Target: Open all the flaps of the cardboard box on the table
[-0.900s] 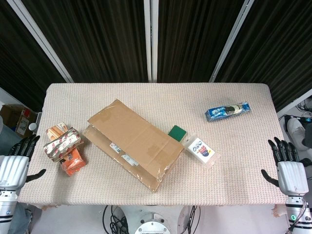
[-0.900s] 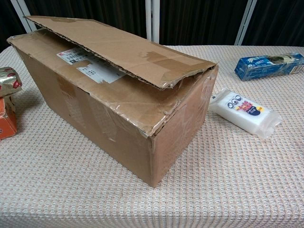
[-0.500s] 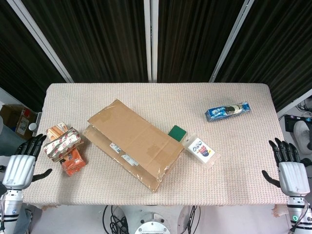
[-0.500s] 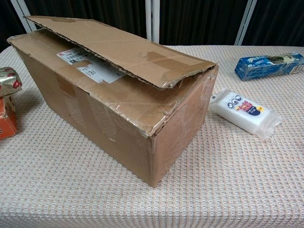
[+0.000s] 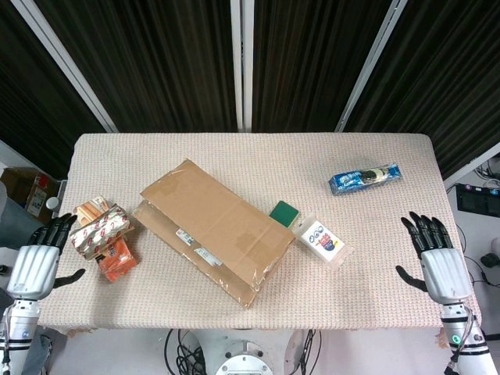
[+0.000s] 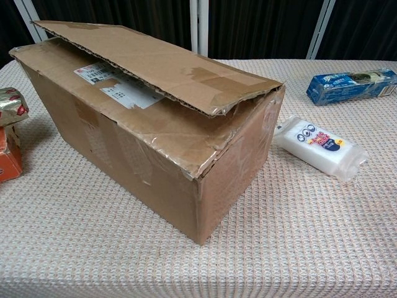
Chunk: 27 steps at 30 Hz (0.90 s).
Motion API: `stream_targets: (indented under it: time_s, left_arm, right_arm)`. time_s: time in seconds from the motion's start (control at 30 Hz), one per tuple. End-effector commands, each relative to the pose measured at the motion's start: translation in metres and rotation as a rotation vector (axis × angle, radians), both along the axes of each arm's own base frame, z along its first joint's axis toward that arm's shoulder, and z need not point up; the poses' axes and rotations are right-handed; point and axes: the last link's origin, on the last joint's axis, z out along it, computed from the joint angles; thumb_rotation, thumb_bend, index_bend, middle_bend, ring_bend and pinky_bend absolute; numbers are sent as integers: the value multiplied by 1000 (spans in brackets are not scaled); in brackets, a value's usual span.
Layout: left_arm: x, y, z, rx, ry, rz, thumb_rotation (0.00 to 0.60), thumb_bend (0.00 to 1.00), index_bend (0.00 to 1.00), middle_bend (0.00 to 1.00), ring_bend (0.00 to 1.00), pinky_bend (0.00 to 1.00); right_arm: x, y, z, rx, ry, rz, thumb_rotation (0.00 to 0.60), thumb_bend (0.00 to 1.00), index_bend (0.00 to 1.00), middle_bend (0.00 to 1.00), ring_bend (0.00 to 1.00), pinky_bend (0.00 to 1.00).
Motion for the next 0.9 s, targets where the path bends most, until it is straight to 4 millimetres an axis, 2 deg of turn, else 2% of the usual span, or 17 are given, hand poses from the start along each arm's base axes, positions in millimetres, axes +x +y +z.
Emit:
stream_targets:
  time_s: [0.03,0.3,0.5,0.8,0.9]
  left_arm:
    - [-1,0,-2,-8,2,-1,600,49,11,80,91,204]
    - [-8,-2,3,2,9,26,600,49,11,80,91,204]
    - [-15,-3,2,3,7,51,600,48,11,80,91,204]
    - [-21,-2,2,-1,15,75,600,48,11,80,91,205]
    - [-21,-2,1,0,15,77,600,48,11,80,91,205]
  right_arm:
    - [34,-11,-6,67,-33,98,600,96,0,0,0,0]
    - [109,-16,-30,275,-6,303,600,96,0,0,0,0]
    - [148,-22,-56,346,-22,433,600,96,0,0,0,0]
    - [178,-38,-93,360,-73,468,600,126,0,0,0,0]
    - [185,-40,-98,360,-86,476,600,126,0,0,0,0]
